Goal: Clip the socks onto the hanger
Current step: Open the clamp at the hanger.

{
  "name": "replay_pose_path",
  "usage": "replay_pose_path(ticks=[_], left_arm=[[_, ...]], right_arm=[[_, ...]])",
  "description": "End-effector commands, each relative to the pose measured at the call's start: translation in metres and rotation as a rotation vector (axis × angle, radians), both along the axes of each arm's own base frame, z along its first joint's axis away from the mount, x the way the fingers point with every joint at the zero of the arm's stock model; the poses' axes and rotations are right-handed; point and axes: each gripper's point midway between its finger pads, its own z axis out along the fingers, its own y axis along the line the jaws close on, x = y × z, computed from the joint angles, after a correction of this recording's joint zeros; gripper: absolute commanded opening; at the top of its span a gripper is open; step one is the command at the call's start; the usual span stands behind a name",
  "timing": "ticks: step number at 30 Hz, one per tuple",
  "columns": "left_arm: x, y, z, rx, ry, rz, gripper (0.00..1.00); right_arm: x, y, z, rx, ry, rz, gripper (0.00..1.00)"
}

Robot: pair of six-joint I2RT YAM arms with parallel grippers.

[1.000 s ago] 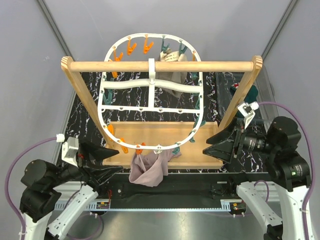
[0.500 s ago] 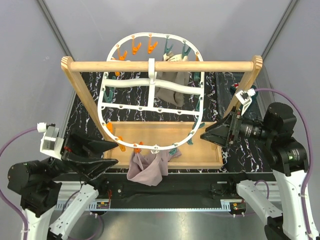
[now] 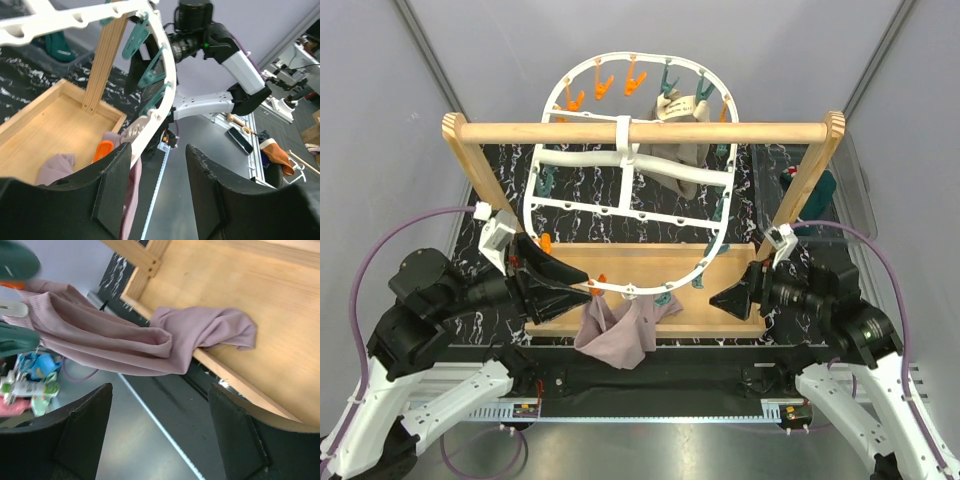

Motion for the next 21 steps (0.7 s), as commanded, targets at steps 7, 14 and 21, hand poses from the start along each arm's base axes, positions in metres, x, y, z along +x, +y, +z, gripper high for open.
replay_pose_path(ticks=[7, 14, 21], left_arm=[[0.019, 0.014, -0.015, 0.005, -0.022, 0.158, 0.5], [0.036, 0.031, -0.032, 0.062, -0.038, 0.303, 0.48], [0.055, 0.032, -0.066, 0.138, -0.126, 0.351, 0.51]], right_arm=[[0.017, -0.034, 0.001, 0.078, -0.21, -0.291, 0.84], [0.044, -0.067, 0.006, 0.11, -0.31, -0.552, 0.86], [0.092, -0.055, 0.021, 0.158, -0.552, -0.564, 1.0]])
